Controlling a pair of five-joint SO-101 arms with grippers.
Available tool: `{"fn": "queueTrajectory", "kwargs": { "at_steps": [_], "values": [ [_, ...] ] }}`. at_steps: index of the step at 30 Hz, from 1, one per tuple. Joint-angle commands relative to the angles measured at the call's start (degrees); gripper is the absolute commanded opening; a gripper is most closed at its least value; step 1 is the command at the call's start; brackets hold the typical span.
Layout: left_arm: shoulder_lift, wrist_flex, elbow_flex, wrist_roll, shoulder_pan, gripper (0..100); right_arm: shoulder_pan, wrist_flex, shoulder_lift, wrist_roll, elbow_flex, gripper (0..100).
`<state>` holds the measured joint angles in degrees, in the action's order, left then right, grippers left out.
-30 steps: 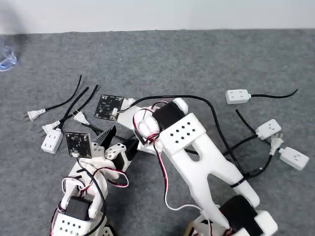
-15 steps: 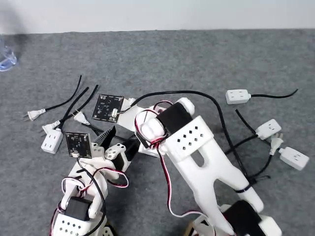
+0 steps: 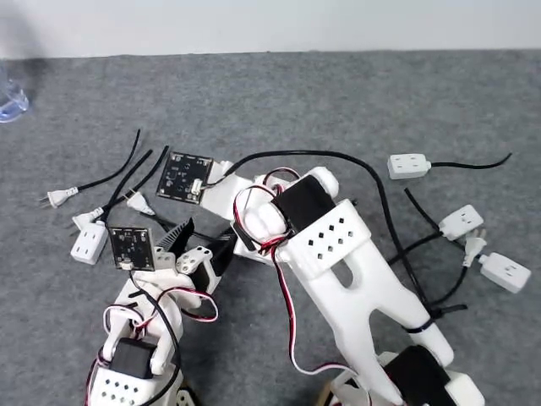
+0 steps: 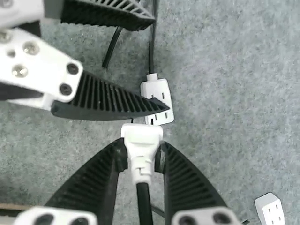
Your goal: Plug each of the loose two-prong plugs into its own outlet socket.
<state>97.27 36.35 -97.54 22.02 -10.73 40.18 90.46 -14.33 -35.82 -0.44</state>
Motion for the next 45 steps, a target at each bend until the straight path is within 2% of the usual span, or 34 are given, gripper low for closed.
{"fn": "queueTrajectory", "kwargs": {
  "at_steps": [1, 10, 16, 20, 24, 33, 45],
  "values": [
    [-0.26, 0.62, 0.66, -0.35, 0.00, 29, 0.40, -2.24, -1.89, 1.05, -3.52, 0.8],
    [-0.26, 0.62, 0.66, -0.26, 0.53, 29, -0.04, -2.33, -1.80, 0.62, -3.52, 0.8],
    [-0.26, 0.35, 0.66, -0.18, 10.64, 29, -6.20, -2.86, 3.91, -3.08, -3.25, 0.8],
    [-0.26, 1.85, 0.66, -0.18, 15.21, 29, -7.52, -6.90, 10.95, -6.33, -1.32, 0.8],
    [-0.26, 5.36, 0.66, -0.53, 15.56, 29, -7.78, -8.40, 16.57, -10.55, -1.14, 0.8],
    [-0.26, 5.54, 0.66, -0.62, 13.80, 29, -13.05, -8.92, 26.15, -19.87, -1.41, 0.8],
    [-0.26, 5.54, 0.66, -0.62, 13.80, 29, -12.18, -11.38, 26.59, -21.01, -1.49, 0.8]
  ]
}}
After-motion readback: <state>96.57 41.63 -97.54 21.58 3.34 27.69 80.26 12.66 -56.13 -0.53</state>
